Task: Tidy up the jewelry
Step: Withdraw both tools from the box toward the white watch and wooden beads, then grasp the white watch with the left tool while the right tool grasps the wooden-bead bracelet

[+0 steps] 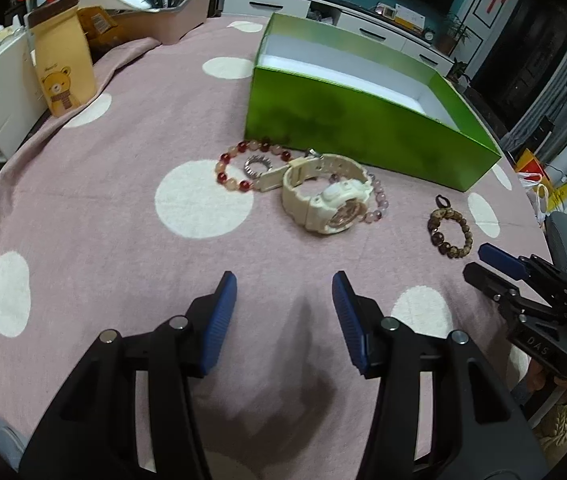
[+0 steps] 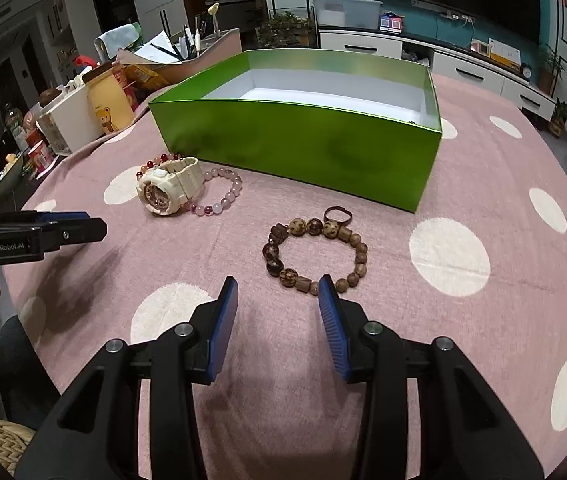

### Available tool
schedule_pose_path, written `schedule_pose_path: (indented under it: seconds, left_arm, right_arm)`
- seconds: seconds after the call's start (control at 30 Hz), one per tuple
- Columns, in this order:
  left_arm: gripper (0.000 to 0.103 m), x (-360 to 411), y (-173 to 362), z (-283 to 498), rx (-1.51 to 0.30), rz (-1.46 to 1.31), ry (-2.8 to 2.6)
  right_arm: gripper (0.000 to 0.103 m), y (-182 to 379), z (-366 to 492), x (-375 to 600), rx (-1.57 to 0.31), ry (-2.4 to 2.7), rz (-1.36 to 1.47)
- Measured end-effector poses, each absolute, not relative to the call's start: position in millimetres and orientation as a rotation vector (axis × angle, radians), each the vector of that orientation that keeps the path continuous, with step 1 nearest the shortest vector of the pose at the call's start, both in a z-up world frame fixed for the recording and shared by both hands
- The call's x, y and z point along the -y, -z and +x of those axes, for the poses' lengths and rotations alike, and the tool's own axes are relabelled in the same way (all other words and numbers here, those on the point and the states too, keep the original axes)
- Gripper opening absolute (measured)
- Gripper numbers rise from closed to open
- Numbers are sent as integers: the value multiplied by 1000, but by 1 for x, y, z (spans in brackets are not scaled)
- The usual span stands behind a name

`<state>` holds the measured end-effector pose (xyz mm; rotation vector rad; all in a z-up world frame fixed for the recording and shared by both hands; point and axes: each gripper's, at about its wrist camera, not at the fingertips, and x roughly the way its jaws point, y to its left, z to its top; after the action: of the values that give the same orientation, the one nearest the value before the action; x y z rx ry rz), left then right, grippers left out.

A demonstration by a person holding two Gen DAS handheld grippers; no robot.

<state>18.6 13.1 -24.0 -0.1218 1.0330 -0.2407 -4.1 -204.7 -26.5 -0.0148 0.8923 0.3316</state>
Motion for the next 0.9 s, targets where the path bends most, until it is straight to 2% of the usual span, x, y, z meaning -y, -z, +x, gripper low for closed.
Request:
schedule_pose_path:
  seconds: [0.57, 0.9]
  left_arm:
    - [50, 27, 11, 62, -988, 52, 409]
    - [51, 48, 21, 75, -1035, 301, 564]
  right_arm:
    - [42, 35, 16, 198, -902, -358, -68]
    - [42, 42, 23, 196, -923, -367, -79]
